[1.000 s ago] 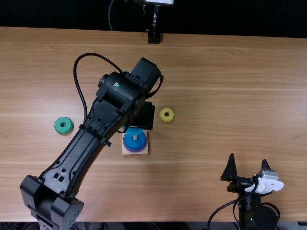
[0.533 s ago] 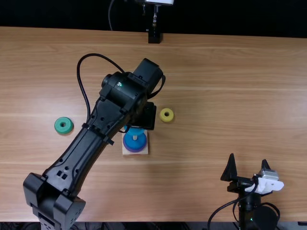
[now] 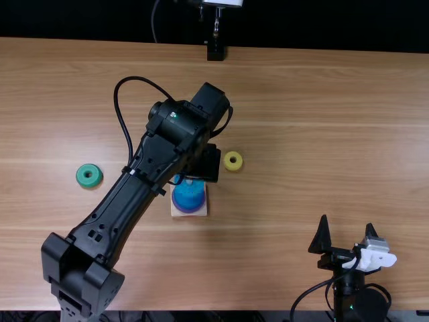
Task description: Build the Hanoi tower: stack the rings onto the peg from bottom to top in this color order: purple, dark blue, light blue, dark green, light green, yellow, orange.
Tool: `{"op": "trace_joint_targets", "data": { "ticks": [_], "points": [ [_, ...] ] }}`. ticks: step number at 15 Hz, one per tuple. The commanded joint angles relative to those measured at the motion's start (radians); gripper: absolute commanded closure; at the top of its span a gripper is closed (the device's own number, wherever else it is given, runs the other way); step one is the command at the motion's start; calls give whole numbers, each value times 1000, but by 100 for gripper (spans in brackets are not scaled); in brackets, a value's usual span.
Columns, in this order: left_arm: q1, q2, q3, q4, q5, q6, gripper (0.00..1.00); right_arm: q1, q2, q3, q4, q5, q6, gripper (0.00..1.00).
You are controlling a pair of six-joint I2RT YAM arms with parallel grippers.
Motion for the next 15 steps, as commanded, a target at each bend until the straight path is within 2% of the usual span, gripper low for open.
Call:
{"op": "trace_joint_targets", "data": {
  "ticks": [1, 2, 4, 5, 6, 9, 10, 11, 12, 13, 14, 15],
  "points": [
    [1, 0, -10, 4, 29, -3, 0, -7, -12, -14, -11, -2, 2, 0],
    [9, -6, -26, 10, 66, -5, 0, -4, -12, -14, -11, -2, 2, 0],
    [55, -8, -30, 51, 90, -3, 0, -7, -12, -15, -11, -2, 2, 0],
    [67, -17, -28, 89, 92, -3, 0, -7, -12, -14, -11, -2, 2, 0],
    [87, -38, -25, 128, 86, 2, 0, -7, -12, -15, -11, -2, 2, 0],
    [212, -89, -33, 172, 62, 6, 0, -7, -12, -14, -11, -2, 2, 0],
    [264, -115, -51, 172, 33, 6, 0, -7, -12, -15, -11, -2, 2, 0],
    [307, -136, -102, 172, -24, 8, 0, -4, -12, -14, -11, -2, 2, 0],
    [337, -159, -151, 172, -76, 44, 0, -7, -12, -14, -11, -2, 2, 0],
    [368, -181, -192, 178, -103, 138, 0, -7, -12, -15, -11, -2, 2, 0],
    [397, -185, -226, 209, -114, 232, 0, -4, -12, -15, -11, -2, 2, 0],
    [432, -187, -278, 270, -114, 333, 0, -7, -12, -14, -11, -2, 2, 0]
  ]
}}
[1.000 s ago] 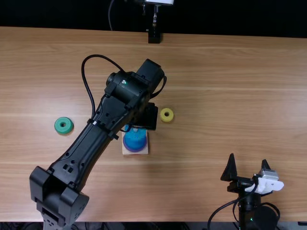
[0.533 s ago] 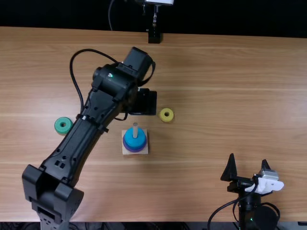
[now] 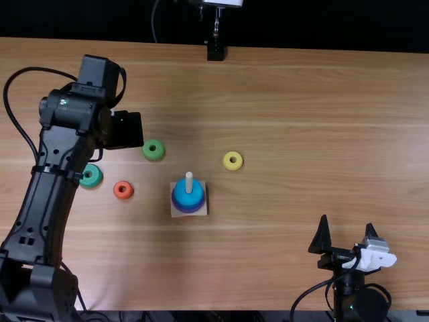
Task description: Build the Hanoi tower: stack the rings onto the peg from bottom to top in this color order: purple, dark blue, light blue, dark green, light green, yellow, orange.
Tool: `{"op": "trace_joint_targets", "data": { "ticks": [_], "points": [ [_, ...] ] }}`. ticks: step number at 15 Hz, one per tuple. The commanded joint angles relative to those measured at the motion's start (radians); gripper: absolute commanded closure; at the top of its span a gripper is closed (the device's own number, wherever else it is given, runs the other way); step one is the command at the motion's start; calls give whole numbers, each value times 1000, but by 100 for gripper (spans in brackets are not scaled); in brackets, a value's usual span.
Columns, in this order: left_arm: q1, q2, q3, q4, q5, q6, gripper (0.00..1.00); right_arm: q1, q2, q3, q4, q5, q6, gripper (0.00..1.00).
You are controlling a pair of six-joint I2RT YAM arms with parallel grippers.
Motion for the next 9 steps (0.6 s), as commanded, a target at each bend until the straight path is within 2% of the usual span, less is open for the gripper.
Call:
{"op": "trace_joint_targets", "data": {
  "ticks": [1, 2, 3, 7, 8, 9],
  "points": [
    [37, -18, -84, 52, -25, 195, 0, -7, -12, -14, -11, -2, 2, 0],
    [62, -18, -144, 99, -19, 241, 0, -7, -12, -14, -11, -2, 2, 0],
    [80, -16, -199, 145, -17, 263, 0, -7, -12, -15, -11, -2, 2, 0],
    [154, -12, -348, 265, -14, 274, 0, -7, -12, -14, -11, -2, 2, 0],
    [164, -9, -362, 298, 10, 287, 0, -7, -12, -14, -11, -2, 2, 0],
    [178, -3, -380, 331, 62, 315, 0, -7, -12, -15, -11, -2, 2, 0]
  ]
}}
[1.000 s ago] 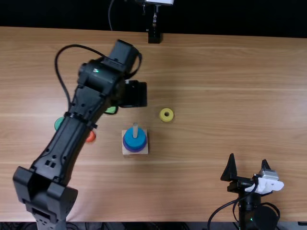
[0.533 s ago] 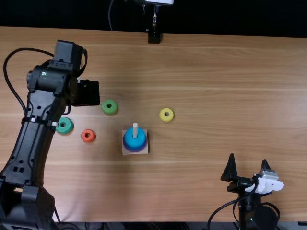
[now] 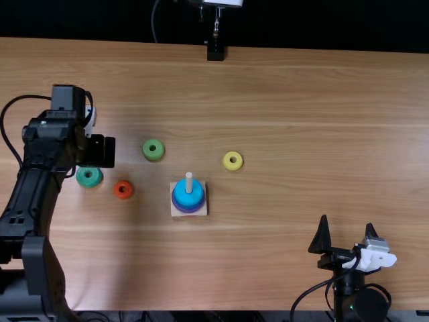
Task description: Build the Hanoi tower: stack the rings onto the peg from bottom to top in this color order: purple, dark blue, light blue, dark green, light green, yellow, orange.
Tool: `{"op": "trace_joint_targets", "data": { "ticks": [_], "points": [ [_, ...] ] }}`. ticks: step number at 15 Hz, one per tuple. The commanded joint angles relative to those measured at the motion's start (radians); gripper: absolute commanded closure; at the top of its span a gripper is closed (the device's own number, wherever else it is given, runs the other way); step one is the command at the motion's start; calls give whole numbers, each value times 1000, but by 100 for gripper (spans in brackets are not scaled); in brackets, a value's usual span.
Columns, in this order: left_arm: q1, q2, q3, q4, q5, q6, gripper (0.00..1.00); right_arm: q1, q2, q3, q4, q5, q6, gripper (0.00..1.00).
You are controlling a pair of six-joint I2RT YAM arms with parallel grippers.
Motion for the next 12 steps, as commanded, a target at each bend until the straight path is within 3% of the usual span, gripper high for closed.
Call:
{"op": "trace_joint_targets", "data": {
  "ticks": [1, 2, 5, 12],
  "points": [
    [21, -1, -50, 16, 75, 53, 0, -7, -12, -15, -11, -2, 2, 0],
    [29, -1, -73, 34, 86, 53, 0, -7, -12, -14, -11, -2, 2, 0],
    [34, 49, -96, 38, 76, 57, 0, -7, -12, -14, -11, -2, 2, 0],
    [97, 100, -108, 40, 84, 59, 0, -7, -12, -15, -11, -2, 2, 0]
  ]
}}
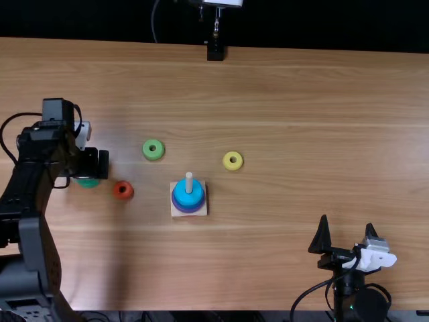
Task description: Build the Hanoi tower: stack the rings onto the peg from bottom to top in this color order: purple, dark blue, light blue, dark green, light green, yellow, orange.
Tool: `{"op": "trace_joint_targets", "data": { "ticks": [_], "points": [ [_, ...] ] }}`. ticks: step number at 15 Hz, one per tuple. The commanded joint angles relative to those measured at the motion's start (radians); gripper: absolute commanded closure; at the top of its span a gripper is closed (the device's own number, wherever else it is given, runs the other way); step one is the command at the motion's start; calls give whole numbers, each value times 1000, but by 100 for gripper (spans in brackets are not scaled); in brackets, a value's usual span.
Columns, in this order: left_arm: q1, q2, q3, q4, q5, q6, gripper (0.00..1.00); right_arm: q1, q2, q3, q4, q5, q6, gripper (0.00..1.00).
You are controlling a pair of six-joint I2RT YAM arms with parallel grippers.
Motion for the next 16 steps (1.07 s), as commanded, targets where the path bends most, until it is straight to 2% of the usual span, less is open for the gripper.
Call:
{"op": "trace_joint_targets", "data": {
  "ticks": [1, 16],
  "points": [
    [14, 11, -27, -2, 16, 15, 0, -7, -12, -14, -11, -2, 2, 0],
    [9, 88, -25, -4, 18, 12, 0, -7, -12, -15, -11, -2, 2, 0]
  ]
}}
